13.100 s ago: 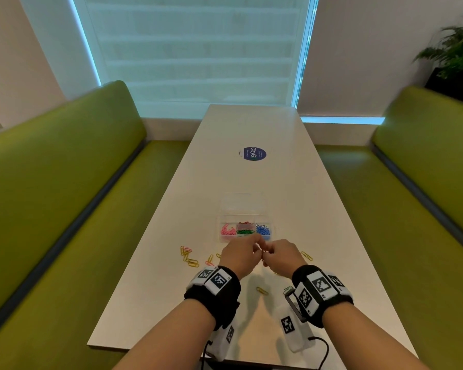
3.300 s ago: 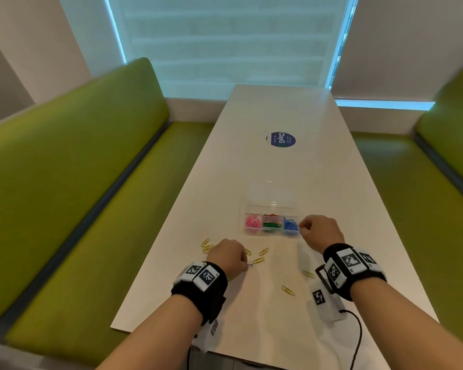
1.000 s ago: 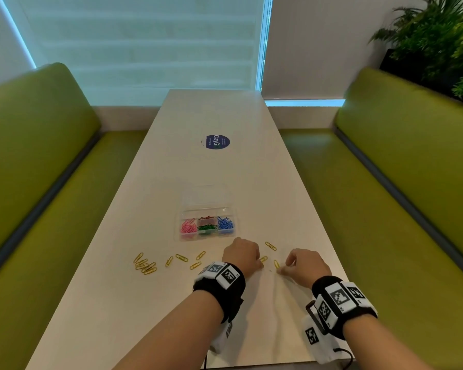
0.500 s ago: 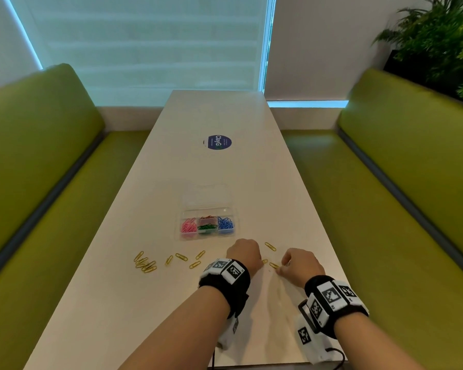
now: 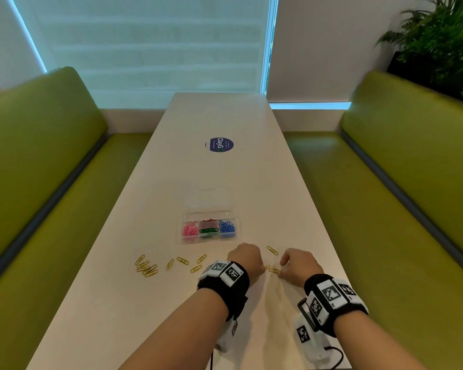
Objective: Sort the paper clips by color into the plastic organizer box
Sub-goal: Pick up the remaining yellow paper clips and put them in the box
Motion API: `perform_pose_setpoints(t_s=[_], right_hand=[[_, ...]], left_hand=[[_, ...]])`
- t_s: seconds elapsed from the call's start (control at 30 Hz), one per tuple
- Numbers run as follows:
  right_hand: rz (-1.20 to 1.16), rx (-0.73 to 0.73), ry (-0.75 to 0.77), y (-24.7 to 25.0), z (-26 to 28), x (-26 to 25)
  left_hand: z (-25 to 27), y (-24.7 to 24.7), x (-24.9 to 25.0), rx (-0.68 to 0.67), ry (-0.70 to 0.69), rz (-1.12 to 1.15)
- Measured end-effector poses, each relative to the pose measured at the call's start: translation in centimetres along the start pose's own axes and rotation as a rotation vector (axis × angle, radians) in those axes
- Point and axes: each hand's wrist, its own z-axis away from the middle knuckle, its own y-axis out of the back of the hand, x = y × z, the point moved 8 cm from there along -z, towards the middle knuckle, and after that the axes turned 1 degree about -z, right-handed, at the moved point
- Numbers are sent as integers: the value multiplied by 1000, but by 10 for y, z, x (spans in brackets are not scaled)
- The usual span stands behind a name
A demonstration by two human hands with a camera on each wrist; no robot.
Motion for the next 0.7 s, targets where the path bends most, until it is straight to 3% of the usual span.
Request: perform_pose_setpoints(t_s=[0.23, 0.5, 0.7], right_hand=[[-2, -15, 12, 2, -4, 2], [21, -42, 51, -3, -8, -10], [25, -129, 54, -8, -14, -13]], left_hand=[[0, 45, -21, 145, -24, 53], [-19, 109, -80, 363, 153, 59], [-31, 119, -109, 385, 237, 53]])
